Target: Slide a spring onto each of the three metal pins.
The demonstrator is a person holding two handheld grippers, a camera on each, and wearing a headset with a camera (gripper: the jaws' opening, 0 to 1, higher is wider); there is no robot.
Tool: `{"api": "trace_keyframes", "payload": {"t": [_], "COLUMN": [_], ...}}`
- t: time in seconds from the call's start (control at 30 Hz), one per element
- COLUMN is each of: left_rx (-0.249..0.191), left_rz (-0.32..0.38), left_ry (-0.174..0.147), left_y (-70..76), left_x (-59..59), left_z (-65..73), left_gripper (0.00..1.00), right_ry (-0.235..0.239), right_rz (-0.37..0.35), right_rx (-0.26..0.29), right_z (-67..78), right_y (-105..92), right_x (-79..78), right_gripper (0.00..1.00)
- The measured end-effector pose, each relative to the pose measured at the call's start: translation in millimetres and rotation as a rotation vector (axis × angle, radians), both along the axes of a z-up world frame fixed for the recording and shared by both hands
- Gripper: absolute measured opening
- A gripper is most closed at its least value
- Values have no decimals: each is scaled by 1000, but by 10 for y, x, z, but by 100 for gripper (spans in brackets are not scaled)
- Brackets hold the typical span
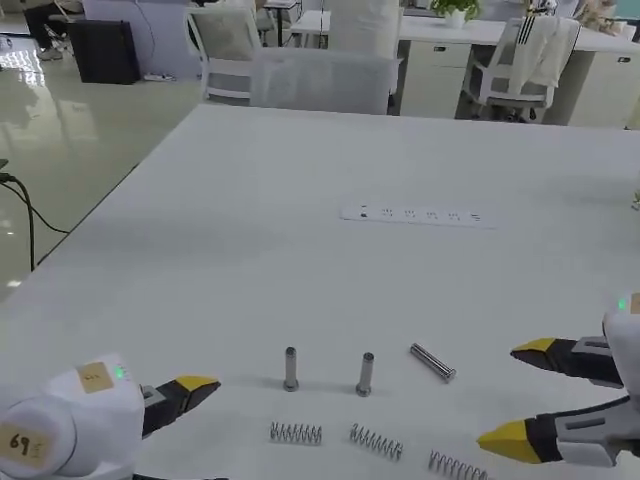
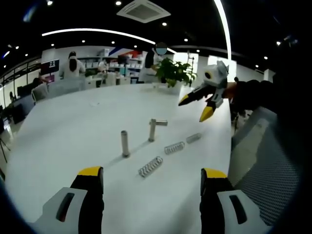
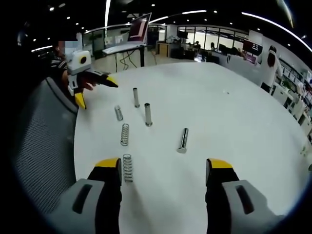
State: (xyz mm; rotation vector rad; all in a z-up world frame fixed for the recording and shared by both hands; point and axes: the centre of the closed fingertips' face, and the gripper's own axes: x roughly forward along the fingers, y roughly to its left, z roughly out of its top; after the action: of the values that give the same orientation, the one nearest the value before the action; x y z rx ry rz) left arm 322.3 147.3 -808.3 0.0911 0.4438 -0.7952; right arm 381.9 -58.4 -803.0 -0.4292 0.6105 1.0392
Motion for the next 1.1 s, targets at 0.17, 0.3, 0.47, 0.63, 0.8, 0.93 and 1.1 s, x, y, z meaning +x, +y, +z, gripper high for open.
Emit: {"api": "trace_keyframes", "payload": {"t": [0.17,0.3,0.47,0.63,0.8,0.93,1.1], "left_rx": [1,1,0,-1,-2,-3,-5], "left_rz": [4,6,9,12,11,10,10], "left_ry": [0,1,0,1,2,3,6], "left_y": [15,25,25,33,31,21,17], "left_x": [-9,-16,-16,-11,-8,-7,-10], "left_z": [-1,-6,-2,-9,-17,-20,-30], "left_gripper": [78,78,78,78,77,77,77], "right_ry": [-10,-13,-12,-1,5,17,30], "right_rz": [12,24,13,-6,-21,-33,-60], "right_rx": [-7,-22,-51,-78,-118,-140,-165], "right_z": [28,23,3,-51,-121,-183,-240], "right_y": [98,188,268,319,373,422,453], "right_x": [101,197,351,505,596,656,734], "right_gripper": [66,62,55,50,42,37,29]}}
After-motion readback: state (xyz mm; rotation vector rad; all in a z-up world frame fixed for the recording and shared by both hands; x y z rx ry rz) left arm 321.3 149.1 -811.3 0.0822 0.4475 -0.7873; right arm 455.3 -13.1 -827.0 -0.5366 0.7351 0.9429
